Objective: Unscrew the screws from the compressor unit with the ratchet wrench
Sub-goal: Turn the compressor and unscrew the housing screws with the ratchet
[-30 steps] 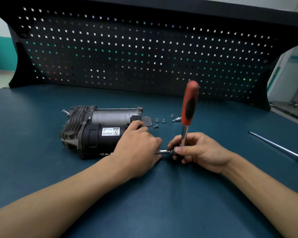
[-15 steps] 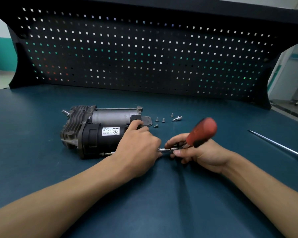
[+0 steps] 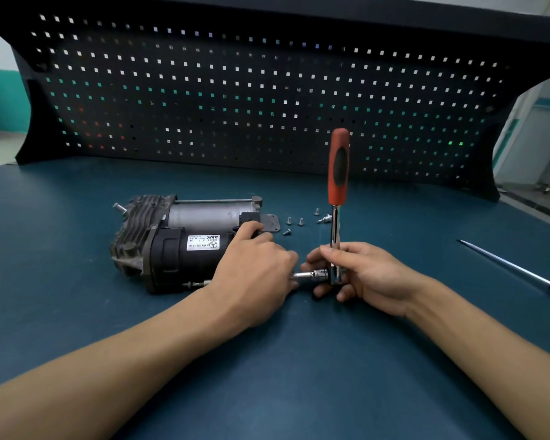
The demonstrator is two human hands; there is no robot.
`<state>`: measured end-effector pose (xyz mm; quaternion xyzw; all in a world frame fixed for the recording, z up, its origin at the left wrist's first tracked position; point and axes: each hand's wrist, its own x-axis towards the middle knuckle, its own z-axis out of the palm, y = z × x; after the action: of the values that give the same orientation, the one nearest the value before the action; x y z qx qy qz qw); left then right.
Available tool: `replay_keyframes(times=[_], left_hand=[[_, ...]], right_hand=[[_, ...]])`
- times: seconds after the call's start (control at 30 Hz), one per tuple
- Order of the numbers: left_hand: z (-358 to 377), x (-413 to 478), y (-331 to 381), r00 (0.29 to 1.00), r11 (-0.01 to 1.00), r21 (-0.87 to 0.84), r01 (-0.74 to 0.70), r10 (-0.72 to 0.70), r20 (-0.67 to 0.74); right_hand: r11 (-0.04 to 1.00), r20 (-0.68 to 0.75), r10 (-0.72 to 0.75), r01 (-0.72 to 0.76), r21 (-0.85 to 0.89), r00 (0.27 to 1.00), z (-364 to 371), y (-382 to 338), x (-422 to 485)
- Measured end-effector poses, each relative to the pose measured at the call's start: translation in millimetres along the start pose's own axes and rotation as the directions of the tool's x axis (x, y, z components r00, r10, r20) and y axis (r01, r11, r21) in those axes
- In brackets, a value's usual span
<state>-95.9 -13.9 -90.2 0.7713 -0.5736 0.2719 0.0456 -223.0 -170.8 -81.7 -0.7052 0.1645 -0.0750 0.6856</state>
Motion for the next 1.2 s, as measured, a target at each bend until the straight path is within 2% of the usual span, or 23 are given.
replay_keyframes(times=[0.27,0.7,1.0,1.2], left_hand=[[-3.0,-0.6,0.5,1.0,1.0,-0.001,0.001,-0.001,-0.017],[-4.3,-1.3,-5.9,1.0,1.0,0.0,-0.028,0.028,-0.005],[-1.2,-2.3,-7.5,0.996,0.996,0.048,-0.079,0.077,0.041],[-0.4,-2.7,-7.3,0.993,0.991,0.087,-0.1,0.094,0.065]], right_hand=[[0.999,-0.05,0.042,-0.042,-0.001,0.998,-3.2,-0.6,2.2],[1.0,0.066,0.025,-0.025,0.002,0.997,-8.8,-1.4,-2.1],[0.998,0.077,-0.047,0.045,0.032,0.996,-15.1,4.6,-1.2],[0.987,0.093,-0.146,0.151,-0.056,0.985,-9.9,7.3,-3.2]])
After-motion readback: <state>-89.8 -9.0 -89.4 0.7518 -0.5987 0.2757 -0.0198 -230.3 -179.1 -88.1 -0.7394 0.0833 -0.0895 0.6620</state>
